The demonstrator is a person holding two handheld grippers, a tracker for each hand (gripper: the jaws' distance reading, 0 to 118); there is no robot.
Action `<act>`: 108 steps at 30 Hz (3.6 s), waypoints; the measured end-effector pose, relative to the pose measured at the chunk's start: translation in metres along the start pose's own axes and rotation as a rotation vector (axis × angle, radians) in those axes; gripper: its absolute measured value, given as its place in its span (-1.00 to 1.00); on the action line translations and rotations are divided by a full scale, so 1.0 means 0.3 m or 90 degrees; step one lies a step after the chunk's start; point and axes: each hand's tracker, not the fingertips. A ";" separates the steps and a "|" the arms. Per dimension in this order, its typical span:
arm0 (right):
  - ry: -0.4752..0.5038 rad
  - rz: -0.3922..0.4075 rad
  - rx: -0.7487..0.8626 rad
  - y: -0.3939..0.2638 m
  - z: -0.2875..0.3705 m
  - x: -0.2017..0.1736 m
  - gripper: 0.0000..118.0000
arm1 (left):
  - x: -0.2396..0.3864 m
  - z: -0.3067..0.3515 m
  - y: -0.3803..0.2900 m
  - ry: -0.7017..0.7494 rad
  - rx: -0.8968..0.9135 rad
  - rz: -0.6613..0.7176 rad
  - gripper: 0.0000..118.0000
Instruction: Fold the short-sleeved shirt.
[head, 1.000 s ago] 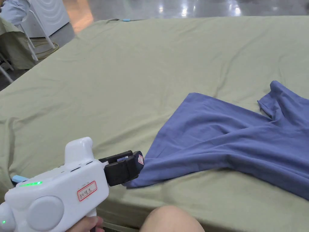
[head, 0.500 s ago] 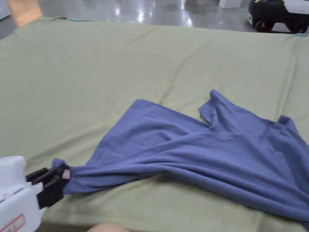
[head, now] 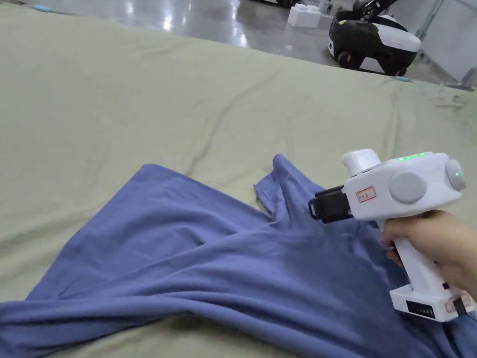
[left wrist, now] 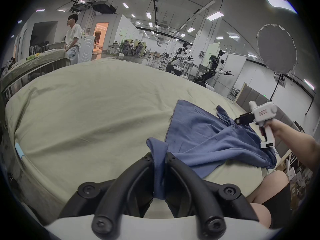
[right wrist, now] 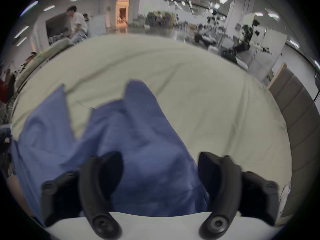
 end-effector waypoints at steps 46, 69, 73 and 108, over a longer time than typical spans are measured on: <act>-0.102 -0.143 0.639 0.209 2.074 0.219 -0.91 | 0.434 0.807 1.283 -0.070 0.319 -0.122 -0.84; -0.200 -0.220 0.704 1.007 1.551 0.547 -0.91 | 0.657 -0.167 1.914 0.027 0.319 -0.231 -0.84; -0.214 -0.213 0.703 1.017 1.392 0.570 -0.91 | 0.660 -0.332 1.898 0.023 0.317 -0.231 -0.84; -0.074 -0.139 0.375 -0.850 0.858 -0.020 -0.91 | 0.147 -0.052 0.207 -0.010 -0.004 -0.207 -0.83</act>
